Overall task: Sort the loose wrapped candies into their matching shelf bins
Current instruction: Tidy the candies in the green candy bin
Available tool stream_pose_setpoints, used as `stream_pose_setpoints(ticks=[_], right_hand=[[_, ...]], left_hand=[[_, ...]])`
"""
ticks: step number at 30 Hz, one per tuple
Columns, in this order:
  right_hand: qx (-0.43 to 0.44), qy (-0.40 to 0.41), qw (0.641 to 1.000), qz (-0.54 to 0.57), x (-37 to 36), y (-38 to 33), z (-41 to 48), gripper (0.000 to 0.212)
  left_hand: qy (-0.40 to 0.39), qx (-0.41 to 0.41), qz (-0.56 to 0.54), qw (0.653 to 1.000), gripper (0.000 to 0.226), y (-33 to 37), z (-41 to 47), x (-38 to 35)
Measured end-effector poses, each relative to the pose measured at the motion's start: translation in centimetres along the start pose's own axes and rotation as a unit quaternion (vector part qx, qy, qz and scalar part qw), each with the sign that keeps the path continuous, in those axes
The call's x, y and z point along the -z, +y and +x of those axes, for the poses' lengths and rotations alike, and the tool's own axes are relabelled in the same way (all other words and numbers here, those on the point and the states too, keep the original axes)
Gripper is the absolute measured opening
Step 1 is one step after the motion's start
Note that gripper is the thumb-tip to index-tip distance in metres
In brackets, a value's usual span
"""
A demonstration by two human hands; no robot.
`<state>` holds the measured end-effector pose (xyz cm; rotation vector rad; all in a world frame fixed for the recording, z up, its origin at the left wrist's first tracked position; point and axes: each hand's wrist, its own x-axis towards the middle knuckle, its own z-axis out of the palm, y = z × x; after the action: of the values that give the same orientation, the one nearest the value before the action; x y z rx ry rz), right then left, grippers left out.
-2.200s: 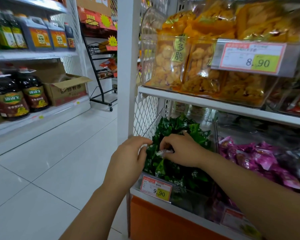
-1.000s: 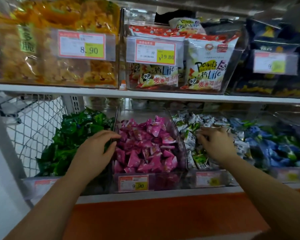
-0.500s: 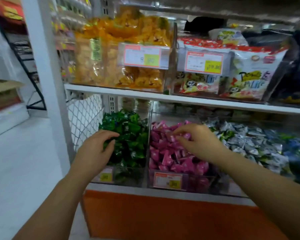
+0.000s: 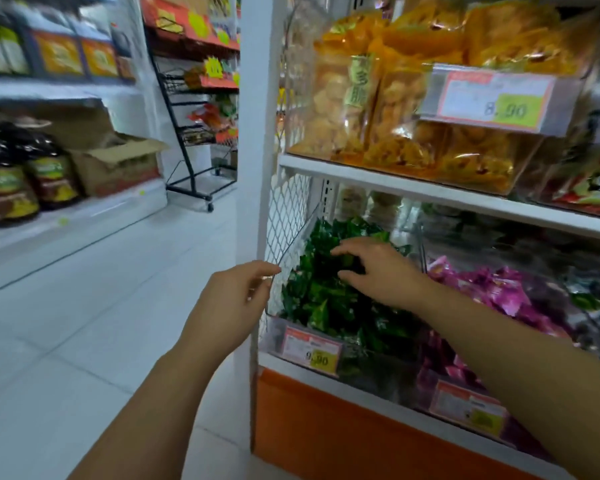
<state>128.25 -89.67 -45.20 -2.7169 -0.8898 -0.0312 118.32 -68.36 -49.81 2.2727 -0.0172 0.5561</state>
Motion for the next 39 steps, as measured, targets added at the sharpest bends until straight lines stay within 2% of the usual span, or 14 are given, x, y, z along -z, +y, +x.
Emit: stream_pose_setpoints(ticks=[4, 7, 10, 13, 17, 21, 24, 29, 32, 35, 37, 39], right_hand=[[-0.052, -0.016, 0.994, -0.093, -0.5, 2.2, 4.9, 0.077], [-0.06, -0.065, 0.994, -0.067, -0.8, 3.0, 7.3, 0.092], [-0.042, -0.116, 0.991, -0.046, -0.8, 2.8, 8.1, 0.096], [-0.026, -0.144, 0.987, -0.069, -1.1, 2.4, 7.7, 0.089], [-0.01, -0.166, 0.979, -0.119, -0.7, 1.4, 5.4, 0.069], [0.03, -0.16, 0.967, -0.194, -0.4, 0.8, 2.3, 0.053], [0.05, -0.145, 0.967, -0.205, -0.6, 1.5, 0.7, 0.049], [0.075, -0.141, 0.972, -0.173, -0.6, 1.9, 0.1, 0.045], [0.085, -0.132, 0.986, -0.064, 0.0, 2.3, 0.6, 0.037], [0.051, -0.059, 0.993, 0.088, 0.9, 2.9, 1.6, 0.026], [0.034, 0.006, 0.995, 0.093, 1.1, 3.6, 3.0, 0.025], [0.009, 0.03, 0.998, 0.054, 1.0, 4.4, 5.1, 0.026]], left_hand=[[0.015, -0.007, 0.006, 1.0, 0.022, 0.0, 0.6, -0.2], [0.033, -0.002, 0.006, 0.999, 0.02, -0.1, 0.6, -0.5], [0.061, -0.002, 0.014, 0.998, 0.021, 0.2, 0.8, -0.9], [0.092, 0.001, 0.021, 0.996, 0.018, 0.5, 1.0, -1.4], [0.096, 0.008, 0.026, 0.995, 0.016, 0.8, 1.0, -1.6], [0.089, 0.006, 0.03, 0.996, 0.018, 0.9, 0.8, -1.6], [0.075, -0.014, 0.016, 0.997, 0.023, 1.2, 0.6, -2.0], [0.021, -0.069, 0.021, 0.997, 0.027, 2.4, 1.8, -2.9], [0.01, -0.076, 0.013, 0.997, 0.028, 2.3, 3.0, -3.5], [0.019, -0.067, -0.011, 0.998, 0.029, 2.2, 3.9, -4.3], [0.024, -0.059, -0.026, 0.998, 0.029, 2.1, 4.4, -4.8], [0.033, -0.046, -0.044, 0.997, 0.03, 2.1, 4.9, -5.2]])
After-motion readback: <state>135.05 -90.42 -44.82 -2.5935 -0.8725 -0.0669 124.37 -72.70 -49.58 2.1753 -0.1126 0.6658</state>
